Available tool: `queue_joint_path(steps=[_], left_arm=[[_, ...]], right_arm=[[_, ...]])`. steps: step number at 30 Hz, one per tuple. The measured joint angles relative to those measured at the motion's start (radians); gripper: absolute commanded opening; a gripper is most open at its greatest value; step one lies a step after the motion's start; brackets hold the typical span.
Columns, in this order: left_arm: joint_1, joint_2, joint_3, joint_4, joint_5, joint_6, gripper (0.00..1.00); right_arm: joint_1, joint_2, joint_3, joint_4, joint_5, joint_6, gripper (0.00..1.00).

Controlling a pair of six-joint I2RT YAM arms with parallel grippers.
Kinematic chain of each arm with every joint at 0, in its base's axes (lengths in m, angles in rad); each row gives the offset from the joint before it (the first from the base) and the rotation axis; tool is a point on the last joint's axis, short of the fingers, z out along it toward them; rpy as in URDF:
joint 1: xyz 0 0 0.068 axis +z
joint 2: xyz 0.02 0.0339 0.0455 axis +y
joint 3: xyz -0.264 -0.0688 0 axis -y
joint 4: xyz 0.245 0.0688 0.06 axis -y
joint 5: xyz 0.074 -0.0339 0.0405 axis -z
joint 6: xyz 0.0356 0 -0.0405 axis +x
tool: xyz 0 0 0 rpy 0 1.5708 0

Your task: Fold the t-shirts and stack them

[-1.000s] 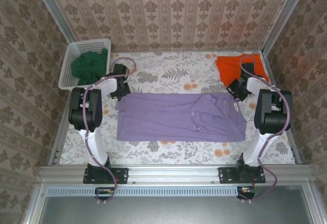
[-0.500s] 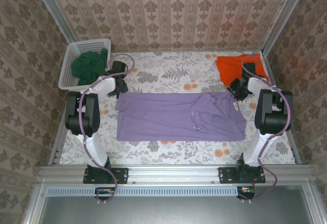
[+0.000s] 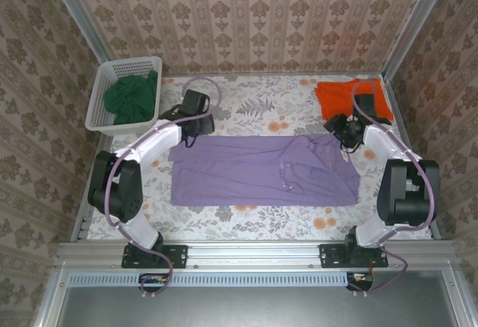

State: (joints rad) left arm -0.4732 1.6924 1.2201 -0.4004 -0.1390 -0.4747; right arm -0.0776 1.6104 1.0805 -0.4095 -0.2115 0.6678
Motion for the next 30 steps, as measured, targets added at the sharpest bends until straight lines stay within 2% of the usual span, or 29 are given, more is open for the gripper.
queue_joint_path(steps=[5,10,13,23,28,30], left_arm=[[-0.062,0.095,-0.050,0.023,0.087,0.009,0.53],[-0.042,0.129,-0.076,0.027,0.095,0.028,0.55],[-0.027,0.130,-0.076,0.031,0.095,0.031,0.58],[-0.016,0.138,-0.077,0.039,0.106,0.034,0.59],[-0.016,0.143,-0.077,0.039,0.114,0.034,0.59],[-0.016,0.143,-0.077,0.039,0.116,0.034,0.60]], right_arm=[[0.096,0.105,0.089,-0.072,0.018,-0.060,0.56],[0.163,0.198,0.221,-0.164,0.078,-0.116,0.59],[0.199,0.240,0.273,-0.201,0.130,-0.146,0.56],[0.227,0.303,0.306,-0.273,0.212,-0.209,0.39],[0.227,0.310,0.307,-0.282,0.229,-0.241,0.14],[0.228,0.310,0.307,-0.281,0.230,-0.249,0.07]])
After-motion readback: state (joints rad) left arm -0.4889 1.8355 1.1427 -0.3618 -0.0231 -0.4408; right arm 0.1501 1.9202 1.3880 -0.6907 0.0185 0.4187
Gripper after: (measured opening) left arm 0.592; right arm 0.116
